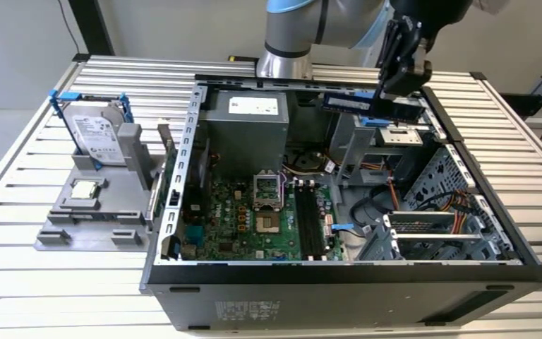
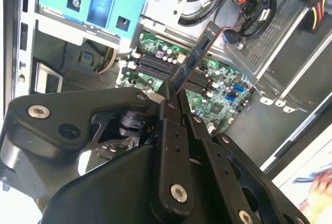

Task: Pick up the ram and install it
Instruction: 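Insert the ram into the slot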

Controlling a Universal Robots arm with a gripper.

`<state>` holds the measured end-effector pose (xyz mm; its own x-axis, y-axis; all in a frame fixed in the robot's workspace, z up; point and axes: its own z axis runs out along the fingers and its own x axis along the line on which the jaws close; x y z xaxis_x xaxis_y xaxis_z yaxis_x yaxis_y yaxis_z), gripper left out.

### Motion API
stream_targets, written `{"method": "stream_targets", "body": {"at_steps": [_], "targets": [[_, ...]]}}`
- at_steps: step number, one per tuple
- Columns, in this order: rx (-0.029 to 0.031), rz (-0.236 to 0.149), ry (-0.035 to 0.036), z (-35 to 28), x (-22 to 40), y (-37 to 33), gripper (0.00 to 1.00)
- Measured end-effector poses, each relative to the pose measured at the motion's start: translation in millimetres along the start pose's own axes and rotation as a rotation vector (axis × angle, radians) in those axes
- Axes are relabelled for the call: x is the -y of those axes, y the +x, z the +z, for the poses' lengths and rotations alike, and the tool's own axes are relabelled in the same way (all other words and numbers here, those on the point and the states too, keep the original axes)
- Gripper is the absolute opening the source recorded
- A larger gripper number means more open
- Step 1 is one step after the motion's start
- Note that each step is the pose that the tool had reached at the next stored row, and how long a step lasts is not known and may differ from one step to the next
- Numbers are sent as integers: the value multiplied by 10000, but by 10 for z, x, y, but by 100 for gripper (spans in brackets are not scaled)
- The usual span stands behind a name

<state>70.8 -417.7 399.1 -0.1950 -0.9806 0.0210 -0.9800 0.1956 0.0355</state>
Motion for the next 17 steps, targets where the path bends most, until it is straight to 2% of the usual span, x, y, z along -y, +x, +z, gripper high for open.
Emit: {"method": "stream_targets", "body": {"at_steps": [17], "targets": [[104, 2910, -61, 0, 0, 0, 0]]}}
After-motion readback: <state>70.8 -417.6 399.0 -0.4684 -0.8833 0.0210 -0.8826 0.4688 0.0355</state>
